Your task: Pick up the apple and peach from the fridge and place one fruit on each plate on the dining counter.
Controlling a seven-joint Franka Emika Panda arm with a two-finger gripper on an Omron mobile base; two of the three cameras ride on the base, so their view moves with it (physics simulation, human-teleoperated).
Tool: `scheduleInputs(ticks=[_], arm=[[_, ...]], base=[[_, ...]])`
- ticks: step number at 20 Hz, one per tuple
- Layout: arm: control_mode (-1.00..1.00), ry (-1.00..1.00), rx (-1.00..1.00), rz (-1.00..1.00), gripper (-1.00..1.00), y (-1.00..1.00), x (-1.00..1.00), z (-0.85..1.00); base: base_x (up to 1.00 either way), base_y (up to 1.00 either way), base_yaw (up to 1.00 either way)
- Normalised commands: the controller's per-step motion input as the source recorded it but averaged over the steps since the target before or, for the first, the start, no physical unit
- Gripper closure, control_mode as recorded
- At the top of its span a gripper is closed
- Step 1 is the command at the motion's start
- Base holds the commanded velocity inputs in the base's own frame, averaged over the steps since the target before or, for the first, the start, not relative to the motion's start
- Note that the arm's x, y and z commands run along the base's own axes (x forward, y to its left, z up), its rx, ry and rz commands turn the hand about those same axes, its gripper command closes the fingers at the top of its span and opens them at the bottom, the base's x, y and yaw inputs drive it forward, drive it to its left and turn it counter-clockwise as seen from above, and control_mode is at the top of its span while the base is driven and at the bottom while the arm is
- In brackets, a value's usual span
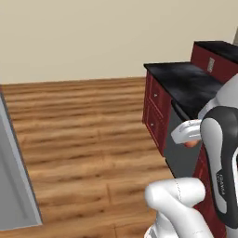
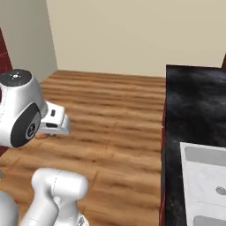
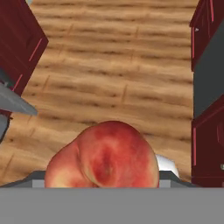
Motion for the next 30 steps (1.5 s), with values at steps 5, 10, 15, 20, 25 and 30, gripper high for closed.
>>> scheduleInputs(ticks=[5,10,15,20,25,30], arm=[[1.0,0.0,0.0,0.0,1.0,0.0,0.0,0.0],[1.0,0.0,0.0,0.0,1.0,0.0,0.0,0.0],[1.0,0.0,0.0,0.0,1.0,0.0,0.0,0.0],[1.0,0.0,0.0,0.0,1.0,0.0,0.0,0.0],[1.0,0.0,0.0,0.0,1.0,0.0,0.0,0.0],[1.0,0.0,0.0,0.0,1.0,0.0,0.0,0.0]], base=[[1.0,0.12,0.0],[1.0,0.36,0.0],[1.0,0.59,0.0],[1.0,0.63,-0.01],[1.0,0.65,-0.04],[1.0,0.04,-0.26]])
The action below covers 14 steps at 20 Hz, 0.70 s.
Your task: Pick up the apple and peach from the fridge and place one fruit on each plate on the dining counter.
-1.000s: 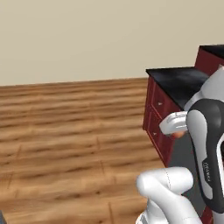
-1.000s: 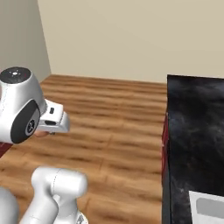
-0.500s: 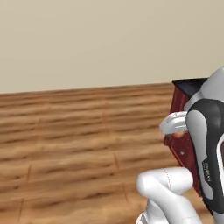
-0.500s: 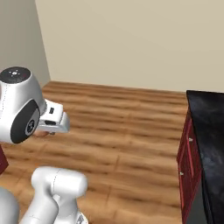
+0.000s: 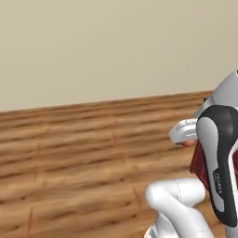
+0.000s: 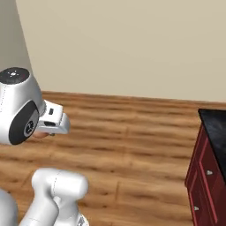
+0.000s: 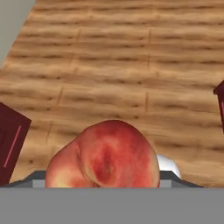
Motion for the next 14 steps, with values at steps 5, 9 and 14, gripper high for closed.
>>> scheduleInputs(ticks=[5,9,14], arm=[[1.0,0.0,0.0,0.0,1.0,0.0,0.0,0.0],[1.0,0.0,0.0,0.0,1.0,0.0,0.0,0.0],[1.0,0.0,0.0,0.0,1.0,0.0,0.0,0.0]], base=[[1.0,0.19,-0.22],[1.0,0.15,-0.28],[1.0,0.19,-0.36]])
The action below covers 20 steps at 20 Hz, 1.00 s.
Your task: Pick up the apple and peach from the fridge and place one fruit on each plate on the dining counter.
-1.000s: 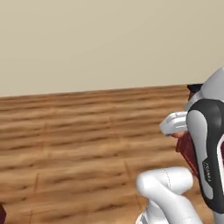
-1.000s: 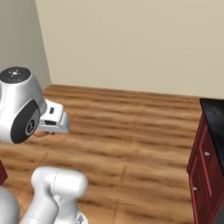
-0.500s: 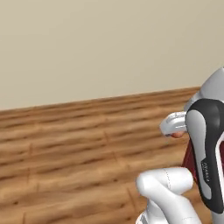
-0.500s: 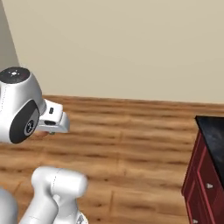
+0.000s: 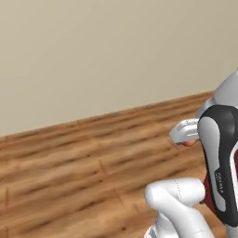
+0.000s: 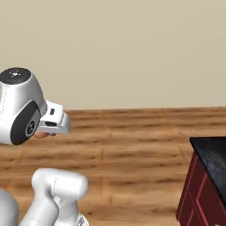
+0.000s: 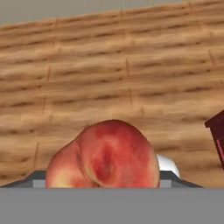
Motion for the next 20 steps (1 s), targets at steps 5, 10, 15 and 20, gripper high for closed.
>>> scheduleInputs(ticks=[5,10,15,20], arm=[[1.0,0.0,0.0,0.0,1.0,0.0,0.0,0.0],[1.0,0.0,0.0,0.0,1.0,0.0,0.0,0.0],[1.0,0.0,0.0,0.0,1.0,0.0,0.0,0.0],[1.0,0.0,0.0,0.0,1.0,0.0,0.0,0.0]], base=[[1.0,0.39,-0.31],[1.0,0.42,-0.31],[1.0,0.3,-0.42],[1.0,0.29,-0.57]])
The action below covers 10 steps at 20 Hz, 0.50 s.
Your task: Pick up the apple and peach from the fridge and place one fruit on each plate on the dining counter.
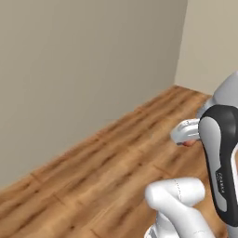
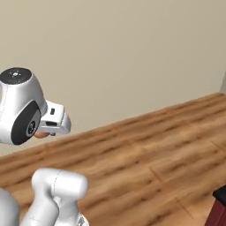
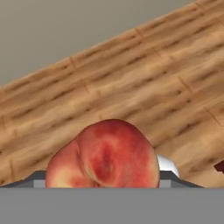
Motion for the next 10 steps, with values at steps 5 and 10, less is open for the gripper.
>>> scheduleInputs(ticks=[5,10], arm=[[1.0,0.0,0.0,0.0,1.0,0.0,0.0,0.0],[1.0,0.0,0.0,0.0,1.0,0.0,0.0,0.0]], base=[[0.97,0.31,-0.68],[0.99,0.31,-0.66]])
